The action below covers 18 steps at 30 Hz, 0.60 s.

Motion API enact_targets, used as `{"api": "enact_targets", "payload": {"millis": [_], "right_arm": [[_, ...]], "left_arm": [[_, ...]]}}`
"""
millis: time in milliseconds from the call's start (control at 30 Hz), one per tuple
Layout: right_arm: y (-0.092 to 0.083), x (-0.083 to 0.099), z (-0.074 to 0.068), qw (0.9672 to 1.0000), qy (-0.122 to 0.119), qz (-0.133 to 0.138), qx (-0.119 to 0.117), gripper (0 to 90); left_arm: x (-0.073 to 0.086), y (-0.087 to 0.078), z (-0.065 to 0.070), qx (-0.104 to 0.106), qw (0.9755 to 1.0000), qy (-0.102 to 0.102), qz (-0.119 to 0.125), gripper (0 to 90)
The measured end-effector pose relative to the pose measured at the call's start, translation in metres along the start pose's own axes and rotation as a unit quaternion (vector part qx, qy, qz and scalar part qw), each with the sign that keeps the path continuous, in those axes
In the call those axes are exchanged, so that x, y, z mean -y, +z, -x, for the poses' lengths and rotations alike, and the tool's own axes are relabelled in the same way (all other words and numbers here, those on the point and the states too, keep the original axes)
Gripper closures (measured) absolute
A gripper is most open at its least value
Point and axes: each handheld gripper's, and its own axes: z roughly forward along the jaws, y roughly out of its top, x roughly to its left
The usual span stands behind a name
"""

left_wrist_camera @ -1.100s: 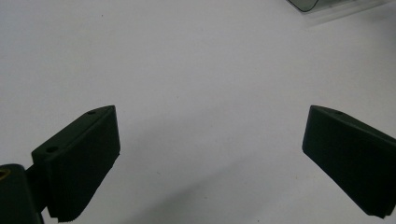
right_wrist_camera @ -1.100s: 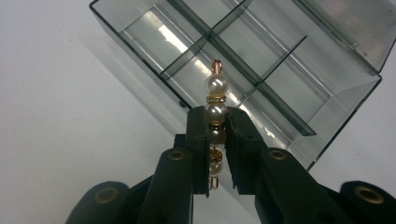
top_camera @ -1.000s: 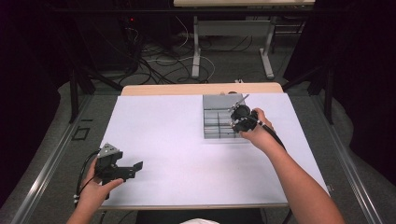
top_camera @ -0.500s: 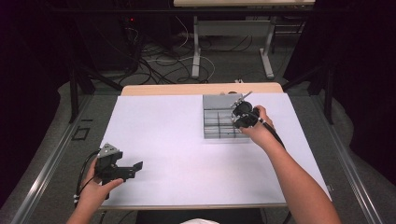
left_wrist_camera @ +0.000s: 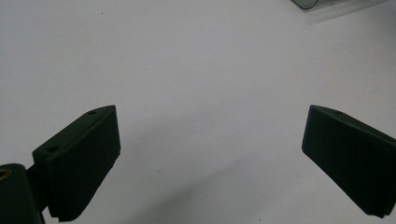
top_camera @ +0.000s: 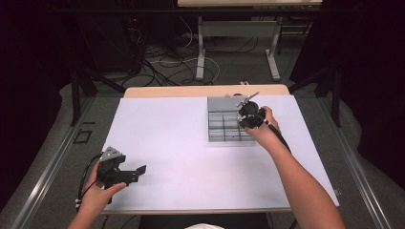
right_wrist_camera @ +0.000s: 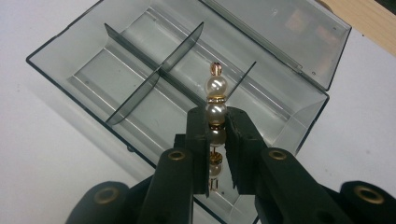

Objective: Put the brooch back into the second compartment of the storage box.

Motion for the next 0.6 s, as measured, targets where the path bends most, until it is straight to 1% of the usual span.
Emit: {"api": "enact_targets", "payload": {"millis": [33, 133, 200, 233, 333, 400, 433, 533, 567, 600], "right_arm": [[0.0015, -0.0005, 0.0006, 1.0, 0.002, 0.003, 0.006, 80.6], [0.0028, -0.0011, 0.0011, 1.0, 0.005, 0.004, 0.006, 80.6], [0.0045, -0.0018, 0.0022, 0.9999, 0.002, 0.009, 0.007, 80.5], [0.0057, -0.0023, 0.0015, 0.9999, 0.005, 0.012, 0.008, 80.5], [0.0066, -0.003, 0.0011, 0.9998, 0.004, 0.016, 0.007, 80.5], [0.0076, -0.0039, 0.0005, 0.9997, 0.002, 0.02, 0.013, 80.5], [0.008, -0.0041, -0.0005, 0.9997, 0.007, 0.018, 0.012, 80.5], [0.0098, -0.0056, -0.0006, 0.9995, 0.003, 0.027, 0.014, 80.5], [0.0104, -0.0061, -0.0012, 0.9995, 0.008, 0.028, 0.015, 80.5], [0.0106, -0.0063, -0.0005, 0.9994, 0.005, 0.03, 0.017, 80.5]], "left_arm": [[0.0, -0.0002, -0.0003, 0.0, 1.0, 0.002, -0.002, 4.2], [0.0001, 0.0, -0.0004, 0.0, 1.0, 0.002, -0.001, 4.2], [0.0002, -0.0001, -0.0006, 0.0, 1.0, 0.001, -0.001, 4.2], [0.0003, -0.0001, -0.0006, 0.0, 1.0, 0.001, -0.001, 4.2], [0.0004, 0.0, -0.0005, 0.0, 1.0, 0.001, 0.0, 4.2], [0.0005, 0.0, -0.0006, -0.001, 1.0, 0.001, -0.002, 4.2], [0.0005, 0.0, -0.0007, 0.0, 1.0, 0.001, -0.002, 4.2], [0.0007, 0.0, -0.0008, 0.0, 1.0, 0.002, -0.004, 4.2], [0.0007, -0.0001, -0.001, 0.0, 1.0, 0.003, -0.006, 4.2], [0.0009, 0.0002, -0.0006, 0.001, 1.0, -0.001, -0.006, 4.2]]}}
